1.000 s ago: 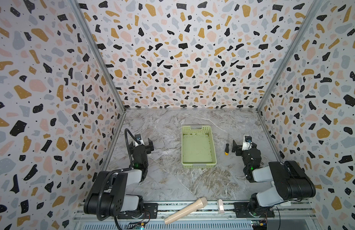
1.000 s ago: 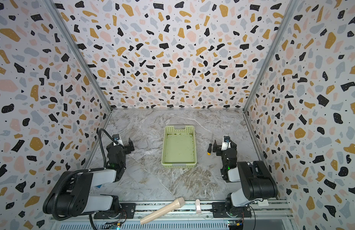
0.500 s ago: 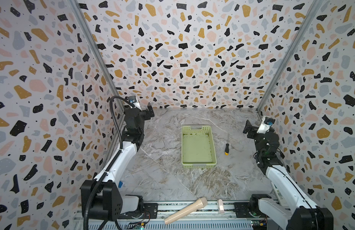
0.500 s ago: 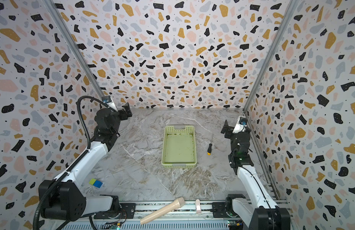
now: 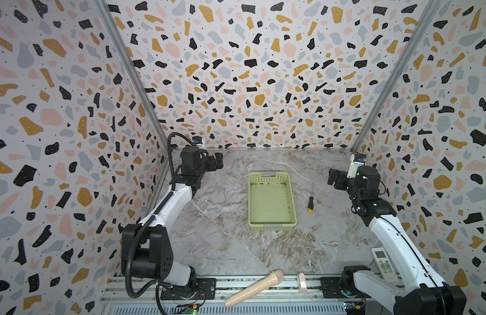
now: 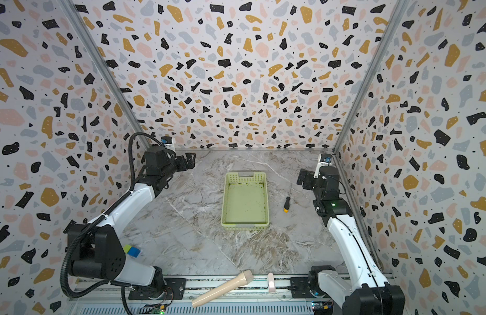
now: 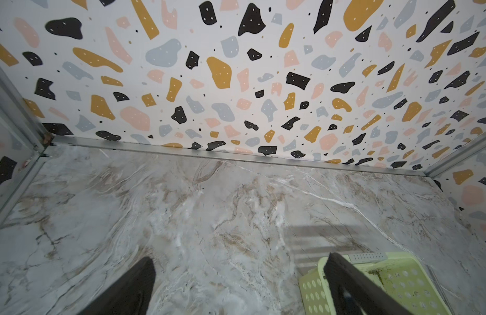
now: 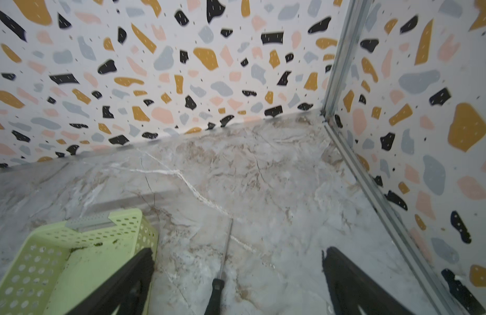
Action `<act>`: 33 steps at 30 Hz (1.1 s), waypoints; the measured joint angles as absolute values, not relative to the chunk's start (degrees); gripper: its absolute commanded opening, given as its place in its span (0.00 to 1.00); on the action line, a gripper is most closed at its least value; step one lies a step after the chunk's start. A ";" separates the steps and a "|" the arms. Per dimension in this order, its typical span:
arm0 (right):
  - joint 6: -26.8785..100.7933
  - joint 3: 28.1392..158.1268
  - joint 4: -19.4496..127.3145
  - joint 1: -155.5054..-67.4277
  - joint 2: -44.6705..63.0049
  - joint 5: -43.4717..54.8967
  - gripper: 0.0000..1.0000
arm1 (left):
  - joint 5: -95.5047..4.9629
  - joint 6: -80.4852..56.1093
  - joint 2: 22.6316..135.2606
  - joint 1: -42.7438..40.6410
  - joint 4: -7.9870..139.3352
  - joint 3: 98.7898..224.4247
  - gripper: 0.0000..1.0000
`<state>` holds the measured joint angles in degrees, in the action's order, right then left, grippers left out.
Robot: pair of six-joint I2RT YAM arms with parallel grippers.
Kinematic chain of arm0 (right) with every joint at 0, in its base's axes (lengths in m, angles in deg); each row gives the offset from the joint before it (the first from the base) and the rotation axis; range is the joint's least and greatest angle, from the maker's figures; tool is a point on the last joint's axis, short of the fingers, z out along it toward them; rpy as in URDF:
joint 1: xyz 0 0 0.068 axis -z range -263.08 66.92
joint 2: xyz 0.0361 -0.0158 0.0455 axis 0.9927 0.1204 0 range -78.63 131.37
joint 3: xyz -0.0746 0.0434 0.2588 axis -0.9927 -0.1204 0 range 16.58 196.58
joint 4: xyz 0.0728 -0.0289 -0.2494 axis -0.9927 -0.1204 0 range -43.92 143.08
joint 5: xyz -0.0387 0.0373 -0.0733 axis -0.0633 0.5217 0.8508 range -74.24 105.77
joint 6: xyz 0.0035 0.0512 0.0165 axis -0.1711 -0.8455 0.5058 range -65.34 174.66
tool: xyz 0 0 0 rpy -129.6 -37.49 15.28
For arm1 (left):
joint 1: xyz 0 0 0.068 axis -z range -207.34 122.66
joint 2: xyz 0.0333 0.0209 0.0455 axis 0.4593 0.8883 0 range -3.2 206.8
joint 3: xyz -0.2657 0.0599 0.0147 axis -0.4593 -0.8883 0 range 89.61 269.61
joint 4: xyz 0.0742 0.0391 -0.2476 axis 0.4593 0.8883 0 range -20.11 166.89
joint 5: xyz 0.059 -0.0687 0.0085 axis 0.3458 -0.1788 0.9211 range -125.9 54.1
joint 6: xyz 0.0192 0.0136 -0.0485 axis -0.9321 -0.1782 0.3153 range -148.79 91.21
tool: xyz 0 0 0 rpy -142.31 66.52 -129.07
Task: Put the screwdriver in the bin
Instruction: 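Raise both arms from rest and move the right gripper over the screwdriver, then lower the right gripper and close it on the screwdriver's black handle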
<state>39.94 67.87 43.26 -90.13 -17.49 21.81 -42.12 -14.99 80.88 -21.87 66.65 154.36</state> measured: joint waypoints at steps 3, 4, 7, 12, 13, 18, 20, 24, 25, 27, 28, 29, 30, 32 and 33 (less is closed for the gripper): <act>37.20 67.85 39.65 -94.77 -15.41 25.79 0.99 | -40.83 -14.55 80.22 -21.87 67.68 154.73 0.99; 36.29 67.85 38.86 -95.99 -14.95 26.94 0.99 | -40.59 -14.45 80.31 -21.87 68.03 154.99 1.00; 32.85 67.85 36.11 -99.01 -13.12 29.61 1.00 | -39.74 -14.34 80.48 -21.87 68.94 155.30 0.99; 27.28 67.98 31.96 -101.41 -6.95 32.63 0.99 | -38.14 -14.29 80.50 -21.87 70.06 155.30 1.00; 26.56 68.02 31.45 -101.85 -5.66 33.04 0.99 | -37.94 -14.27 80.50 -21.87 70.15 155.30 0.99; 24.05 68.06 30.27 -102.83 0.52 32.89 0.97 | -37.03 -14.14 80.53 -21.87 70.71 155.30 0.99; 23.61 68.06 30.38 -102.85 1.90 32.78 0.95 | -36.78 -13.99 80.53 -21.87 70.95 155.30 1.00; 23.17 68.06 30.67 -102.98 5.11 32.08 0.89 | -36.44 -13.88 80.85 -21.87 71.17 155.32 1.00; 23.17 68.06 30.73 -102.98 5.83 31.95 0.88 | -36.39 -13.83 80.96 -21.87 71.24 155.34 1.00; 23.24 68.06 31.02 -102.98 7.82 31.62 0.88 | -36.22 -13.72 81.18 -21.87 71.46 155.34 1.00; 23.33 68.06 31.17 -102.98 8.56 31.47 0.87 | -36.09 -13.70 81.25 -21.87 71.59 155.34 0.99; 23.52 68.09 31.28 -102.98 9.46 31.34 0.86 | -35.93 -13.66 81.27 -21.87 71.72 155.34 1.00; 23.74 68.20 31.30 -102.98 10.36 31.16 0.86 | -35.76 -13.59 81.27 -21.87 71.85 155.34 1.00; 24.09 68.59 31.41 -102.98 11.93 30.81 0.85 | -35.45 -13.55 81.27 -21.87 72.07 155.34 1.00; 24.18 68.85 31.52 -102.98 12.63 30.59 0.84 | -35.32 -13.53 81.27 -21.87 72.20 155.34 1.00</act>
